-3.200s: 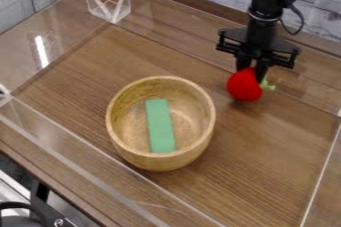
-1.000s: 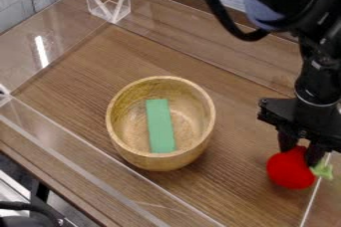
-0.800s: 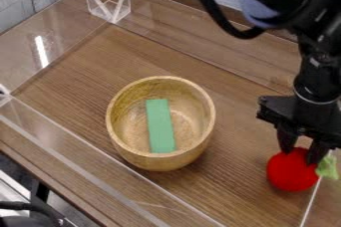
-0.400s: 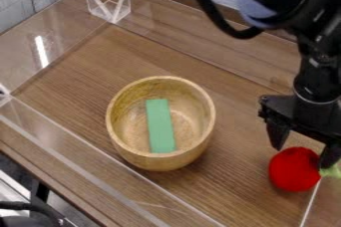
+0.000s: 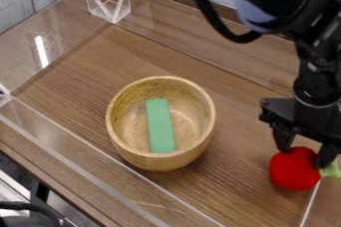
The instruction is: Move the red fruit to the right
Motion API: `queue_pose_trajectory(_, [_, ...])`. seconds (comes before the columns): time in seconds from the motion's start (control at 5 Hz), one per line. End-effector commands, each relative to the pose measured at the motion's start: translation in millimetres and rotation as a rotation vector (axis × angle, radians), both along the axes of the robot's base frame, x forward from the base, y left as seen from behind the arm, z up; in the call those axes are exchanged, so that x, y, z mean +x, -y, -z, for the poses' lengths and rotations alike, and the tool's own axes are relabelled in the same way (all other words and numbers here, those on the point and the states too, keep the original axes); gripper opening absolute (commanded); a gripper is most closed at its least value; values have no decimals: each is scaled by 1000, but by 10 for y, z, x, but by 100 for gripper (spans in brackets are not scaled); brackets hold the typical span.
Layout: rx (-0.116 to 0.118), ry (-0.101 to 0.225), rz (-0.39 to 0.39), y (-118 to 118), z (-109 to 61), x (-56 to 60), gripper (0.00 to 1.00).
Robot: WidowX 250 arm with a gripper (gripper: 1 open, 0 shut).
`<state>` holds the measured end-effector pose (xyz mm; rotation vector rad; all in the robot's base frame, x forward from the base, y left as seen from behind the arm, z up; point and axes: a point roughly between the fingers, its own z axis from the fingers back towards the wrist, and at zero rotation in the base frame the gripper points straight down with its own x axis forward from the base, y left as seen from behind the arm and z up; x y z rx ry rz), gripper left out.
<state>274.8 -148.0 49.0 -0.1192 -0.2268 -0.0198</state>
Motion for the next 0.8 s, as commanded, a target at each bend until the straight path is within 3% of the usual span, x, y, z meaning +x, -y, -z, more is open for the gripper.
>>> queue_pose_trajectory(0.0, [-10,25,-7,-14,-72,46,0])
queue_pose_trajectory(0.2, [-1,25,-5,-23,-89,48,100])
queue_pose_trajectory(0.4, [5,28,-4,-29,-109,51,100])
queue_pose_trajectory(0.6, [5,26,-6,-35,-78,63,0])
